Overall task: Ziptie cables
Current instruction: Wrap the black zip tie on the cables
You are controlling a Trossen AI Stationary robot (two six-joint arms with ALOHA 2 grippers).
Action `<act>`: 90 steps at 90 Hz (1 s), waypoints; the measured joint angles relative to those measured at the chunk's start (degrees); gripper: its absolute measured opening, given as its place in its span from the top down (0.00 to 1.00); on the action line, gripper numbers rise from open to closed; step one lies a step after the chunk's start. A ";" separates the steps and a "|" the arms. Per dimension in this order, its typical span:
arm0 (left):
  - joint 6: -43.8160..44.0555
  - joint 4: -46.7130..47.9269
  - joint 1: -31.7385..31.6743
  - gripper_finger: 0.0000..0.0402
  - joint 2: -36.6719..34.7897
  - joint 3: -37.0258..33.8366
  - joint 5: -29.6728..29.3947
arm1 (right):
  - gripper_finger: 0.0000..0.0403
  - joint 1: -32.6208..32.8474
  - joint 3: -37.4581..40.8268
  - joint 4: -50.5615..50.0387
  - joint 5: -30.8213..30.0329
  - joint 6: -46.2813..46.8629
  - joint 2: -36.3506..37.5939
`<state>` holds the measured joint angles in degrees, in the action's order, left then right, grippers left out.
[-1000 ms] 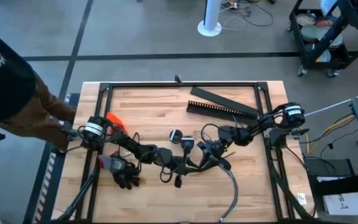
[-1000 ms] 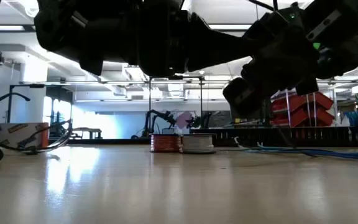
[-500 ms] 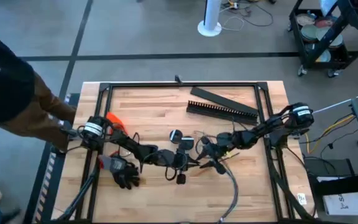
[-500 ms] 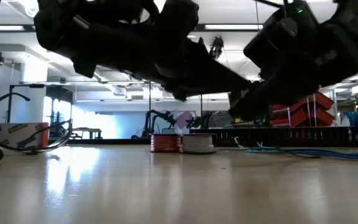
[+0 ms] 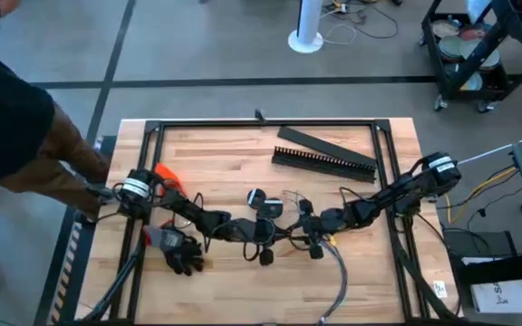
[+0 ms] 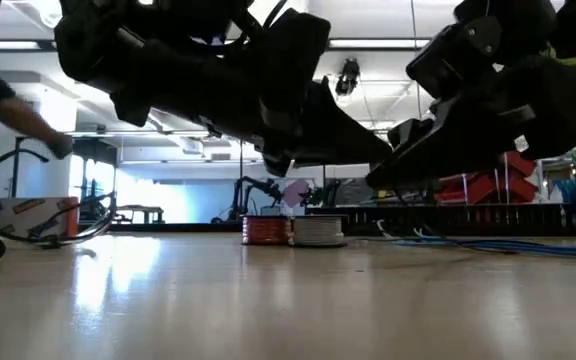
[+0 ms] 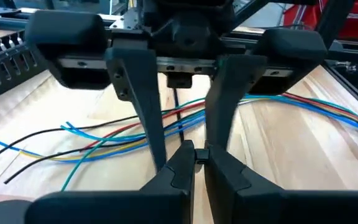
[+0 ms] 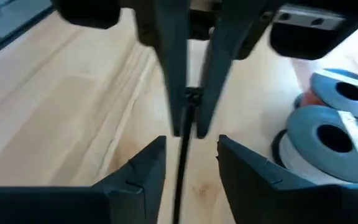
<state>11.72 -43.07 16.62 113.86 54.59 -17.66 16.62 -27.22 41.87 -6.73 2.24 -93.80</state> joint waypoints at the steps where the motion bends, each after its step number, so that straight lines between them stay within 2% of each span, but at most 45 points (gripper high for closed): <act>1: 0.04 0.00 0.00 0.98 0.00 0.00 -0.03 | 0.74 0.00 0.00 0.00 -0.08 0.13 -0.01; 23: 0.66 0.72 -0.02 0.98 0.00 0.00 -1.07 | 0.83 0.04 0.00 -0.05 -0.90 1.68 -0.06; 33: 0.85 0.81 -0.02 0.98 0.00 0.00 -1.28 | 0.82 0.41 0.00 -0.07 -1.46 2.76 -0.06; 52: 0.85 0.81 -0.07 0.98 0.00 0.00 -1.39 | 0.73 2.67 0.00 -0.15 -8.75 4.40 -0.06; 64: 0.90 0.76 -0.13 0.98 0.00 0.00 -1.48 | 0.70 3.15 0.00 -0.22 -9.85 6.90 -0.06; 78: 0.88 0.90 -0.13 0.98 0.00 0.00 -2.55 | 0.73 3.71 -0.02 -0.57 -10.55 8.72 -1.39; 90: 0.88 0.92 -0.15 0.98 0.00 0.00 -2.76 | 0.78 5.50 -0.85 0.78 -14.99 7.35 -3.49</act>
<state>12.60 -42.15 16.47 113.86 54.59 -20.43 22.13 -28.07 42.65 -21.72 9.59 -97.29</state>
